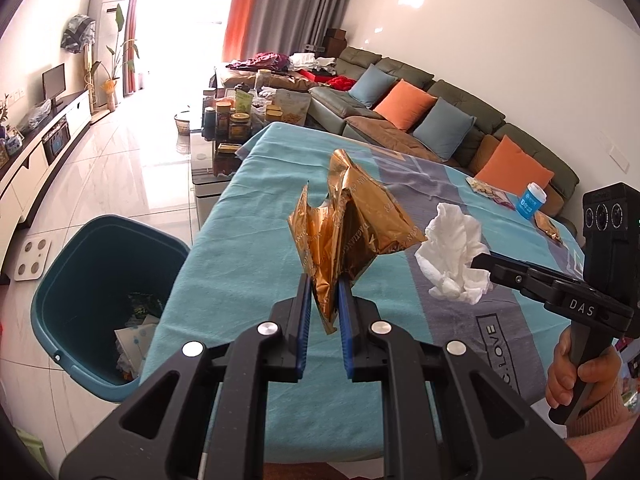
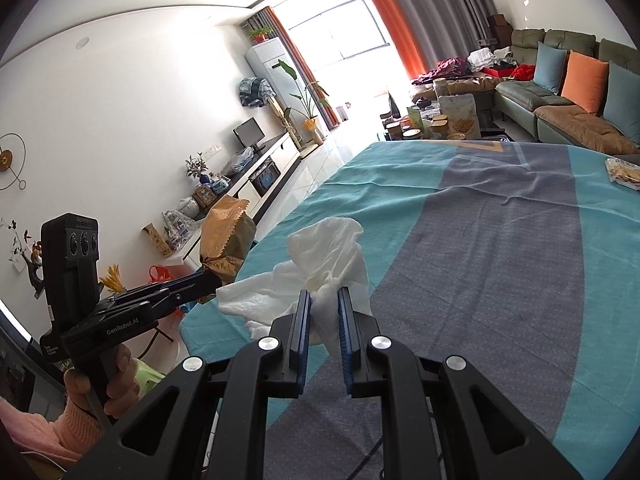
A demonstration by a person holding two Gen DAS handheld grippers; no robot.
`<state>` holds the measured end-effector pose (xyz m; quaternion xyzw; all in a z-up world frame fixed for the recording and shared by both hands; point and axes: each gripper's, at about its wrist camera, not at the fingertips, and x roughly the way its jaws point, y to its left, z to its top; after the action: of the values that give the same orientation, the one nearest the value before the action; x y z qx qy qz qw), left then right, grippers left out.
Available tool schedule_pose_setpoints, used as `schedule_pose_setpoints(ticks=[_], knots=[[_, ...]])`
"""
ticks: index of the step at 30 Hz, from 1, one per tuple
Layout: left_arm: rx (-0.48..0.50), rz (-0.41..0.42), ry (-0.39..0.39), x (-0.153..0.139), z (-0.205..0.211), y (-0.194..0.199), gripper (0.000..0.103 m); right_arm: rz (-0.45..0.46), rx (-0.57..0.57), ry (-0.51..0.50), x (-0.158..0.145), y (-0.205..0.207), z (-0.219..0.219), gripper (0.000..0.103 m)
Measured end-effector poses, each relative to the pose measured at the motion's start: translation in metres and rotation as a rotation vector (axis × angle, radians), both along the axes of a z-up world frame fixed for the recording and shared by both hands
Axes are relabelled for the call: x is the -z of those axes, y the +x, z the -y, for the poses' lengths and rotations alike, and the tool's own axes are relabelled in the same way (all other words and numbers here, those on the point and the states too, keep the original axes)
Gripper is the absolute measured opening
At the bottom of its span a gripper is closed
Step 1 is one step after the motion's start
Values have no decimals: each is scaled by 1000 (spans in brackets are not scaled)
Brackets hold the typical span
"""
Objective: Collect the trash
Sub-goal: 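Carry the gold wrapper and tissue over to the teal bin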
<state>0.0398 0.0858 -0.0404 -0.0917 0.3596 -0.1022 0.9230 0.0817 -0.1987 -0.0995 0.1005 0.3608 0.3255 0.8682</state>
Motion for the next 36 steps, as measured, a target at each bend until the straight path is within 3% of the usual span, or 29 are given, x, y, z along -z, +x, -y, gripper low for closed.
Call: schedule_pose_setpoints(ticks=[36], knots=[[-126, -4, 10, 4, -44, -20, 14, 0, -129, -6, -5, 10, -57, 12]])
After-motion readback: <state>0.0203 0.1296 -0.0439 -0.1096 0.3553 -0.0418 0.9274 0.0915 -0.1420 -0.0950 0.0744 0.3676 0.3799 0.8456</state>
